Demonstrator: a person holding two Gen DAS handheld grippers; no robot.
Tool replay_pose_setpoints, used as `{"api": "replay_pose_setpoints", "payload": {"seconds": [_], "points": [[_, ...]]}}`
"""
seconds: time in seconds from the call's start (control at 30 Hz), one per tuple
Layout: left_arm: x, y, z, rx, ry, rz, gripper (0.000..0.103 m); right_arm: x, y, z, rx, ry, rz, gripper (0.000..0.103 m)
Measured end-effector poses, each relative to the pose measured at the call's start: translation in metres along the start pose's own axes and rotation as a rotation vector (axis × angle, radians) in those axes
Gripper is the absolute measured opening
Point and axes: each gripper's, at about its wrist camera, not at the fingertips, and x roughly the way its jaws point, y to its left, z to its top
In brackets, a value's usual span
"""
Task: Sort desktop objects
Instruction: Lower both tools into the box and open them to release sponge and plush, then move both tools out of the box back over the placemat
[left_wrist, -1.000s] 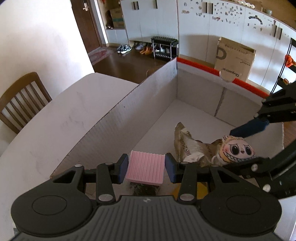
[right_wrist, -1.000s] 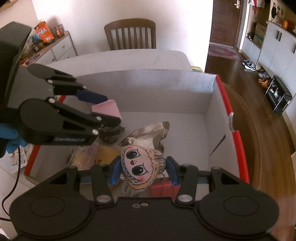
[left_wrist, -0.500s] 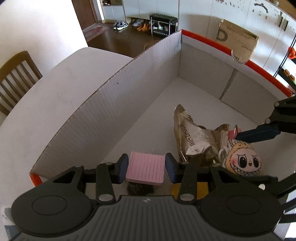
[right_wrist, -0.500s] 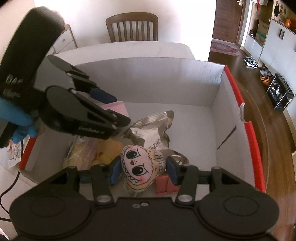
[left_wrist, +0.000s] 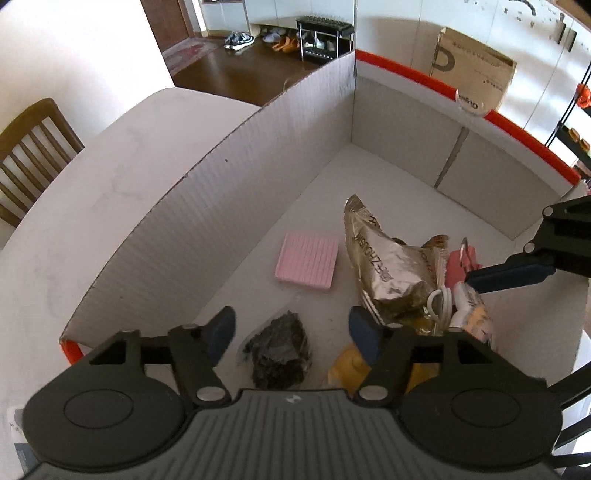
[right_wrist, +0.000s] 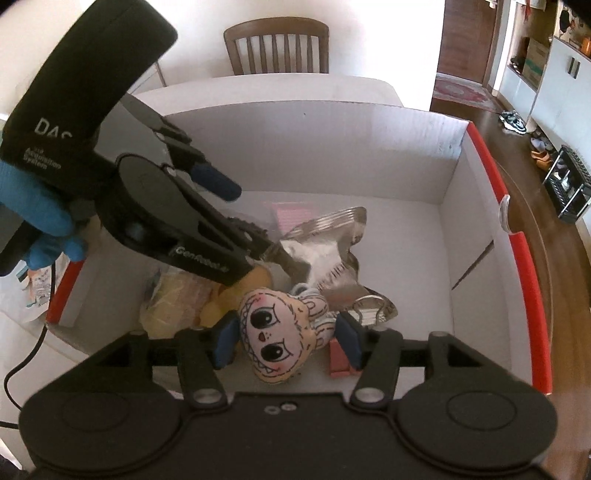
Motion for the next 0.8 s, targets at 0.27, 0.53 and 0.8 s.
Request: {"api": "replay_pose_setpoints", "payload": {"seconds": [0.27,0.53,0.8], "points": [[-0.023,-0.002,-0.008,-0.025,-0.054,0.001,0.070,-0.012,0.000,-0.003,0.002,-0.031,0.049,0.062],[-0.055,-0.005,-0.018,-0.070,-0.144,0.001,0.070,-0.037,-0.005,-0.005,-0.004,-0.090,0.084,0.064],[-0.095,-0.008,-0.036,-0.136,-0.254,0.025,0.070,-0.070,-0.008,-0.009,-0.012,-0.156,0.102,0.066]]}}
